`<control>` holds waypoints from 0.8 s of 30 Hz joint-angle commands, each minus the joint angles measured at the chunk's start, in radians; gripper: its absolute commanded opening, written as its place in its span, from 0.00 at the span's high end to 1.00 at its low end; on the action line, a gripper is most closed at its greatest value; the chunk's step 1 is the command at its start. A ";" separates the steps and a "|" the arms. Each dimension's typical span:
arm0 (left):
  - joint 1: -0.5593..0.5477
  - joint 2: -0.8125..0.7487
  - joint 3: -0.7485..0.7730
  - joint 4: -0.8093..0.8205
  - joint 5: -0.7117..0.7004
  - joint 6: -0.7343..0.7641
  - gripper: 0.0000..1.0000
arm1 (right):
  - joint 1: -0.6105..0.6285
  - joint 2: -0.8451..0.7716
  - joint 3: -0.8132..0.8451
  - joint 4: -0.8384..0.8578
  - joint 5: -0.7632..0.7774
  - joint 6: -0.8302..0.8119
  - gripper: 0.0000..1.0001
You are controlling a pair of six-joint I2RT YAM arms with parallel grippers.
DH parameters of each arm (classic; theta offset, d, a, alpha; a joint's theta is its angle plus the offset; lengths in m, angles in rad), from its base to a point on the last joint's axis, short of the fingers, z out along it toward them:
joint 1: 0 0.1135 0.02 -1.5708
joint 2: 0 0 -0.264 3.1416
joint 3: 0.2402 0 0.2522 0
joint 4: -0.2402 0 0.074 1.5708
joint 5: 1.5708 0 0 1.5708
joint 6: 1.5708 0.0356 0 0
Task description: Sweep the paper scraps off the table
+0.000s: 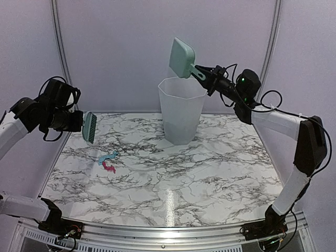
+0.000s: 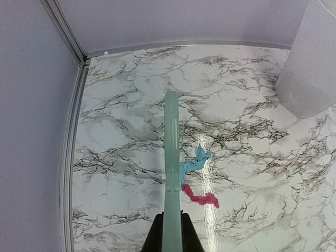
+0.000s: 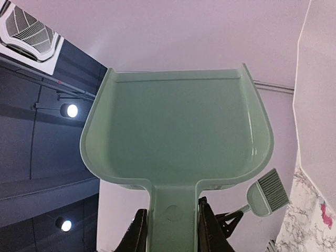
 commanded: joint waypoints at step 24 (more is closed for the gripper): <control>0.223 0.440 0.030 -0.001 0.197 0.329 1.00 | 0.607 -0.039 0.215 -1.377 0.423 -1.924 1.00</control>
